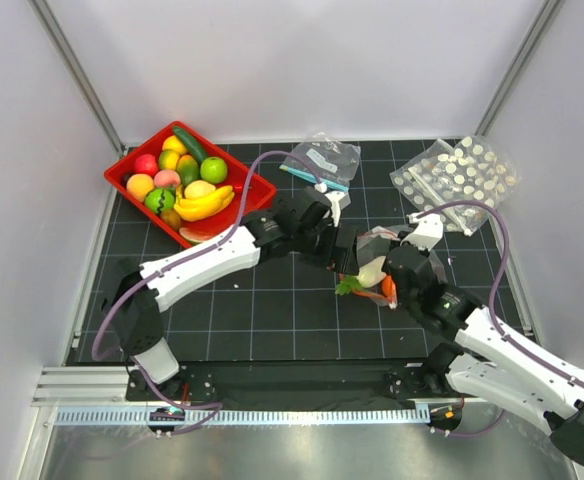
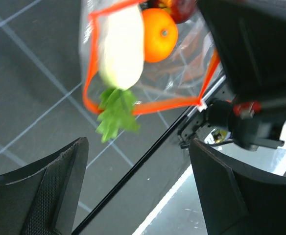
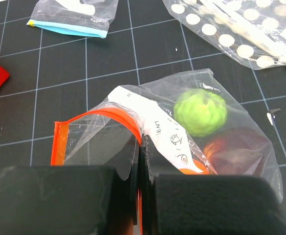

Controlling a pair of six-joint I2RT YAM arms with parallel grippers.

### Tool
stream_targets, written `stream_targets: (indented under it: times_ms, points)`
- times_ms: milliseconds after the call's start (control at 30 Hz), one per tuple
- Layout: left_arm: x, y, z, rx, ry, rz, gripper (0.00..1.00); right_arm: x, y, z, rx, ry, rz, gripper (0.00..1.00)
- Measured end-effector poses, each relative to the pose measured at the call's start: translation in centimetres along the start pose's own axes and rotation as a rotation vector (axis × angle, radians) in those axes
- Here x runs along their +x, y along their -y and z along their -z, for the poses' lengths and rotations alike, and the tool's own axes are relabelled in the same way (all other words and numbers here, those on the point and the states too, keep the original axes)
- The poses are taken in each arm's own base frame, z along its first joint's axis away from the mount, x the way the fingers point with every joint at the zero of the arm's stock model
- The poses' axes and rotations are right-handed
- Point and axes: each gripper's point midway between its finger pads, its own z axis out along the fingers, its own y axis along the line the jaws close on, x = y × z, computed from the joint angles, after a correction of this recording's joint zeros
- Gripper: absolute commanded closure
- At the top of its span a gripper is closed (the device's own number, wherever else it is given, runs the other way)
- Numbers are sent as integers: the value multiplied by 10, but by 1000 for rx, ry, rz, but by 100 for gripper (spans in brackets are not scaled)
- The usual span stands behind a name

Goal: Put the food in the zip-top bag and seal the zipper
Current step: Place the fake vegetable in the zipper food storage bag, then adjust the zipper food storage bag at the center of the board.

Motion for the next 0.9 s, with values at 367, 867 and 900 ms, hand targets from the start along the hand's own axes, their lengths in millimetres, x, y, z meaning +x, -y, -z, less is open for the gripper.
stream_targets:
  times_ms: [367, 867, 900]
  points:
    - [9, -45, -19, -159, 18, 19, 24, 0, 5, 5, 8, -6, -18, 99]
    - [9, -74, -65, -241, 16, 20, 100, -5, 9, 5, 41, -7, -5, 99]
    - [8, -72, -61, -241, 16, 20, 100, -6, 9, 4, 56, -13, 7, 99]
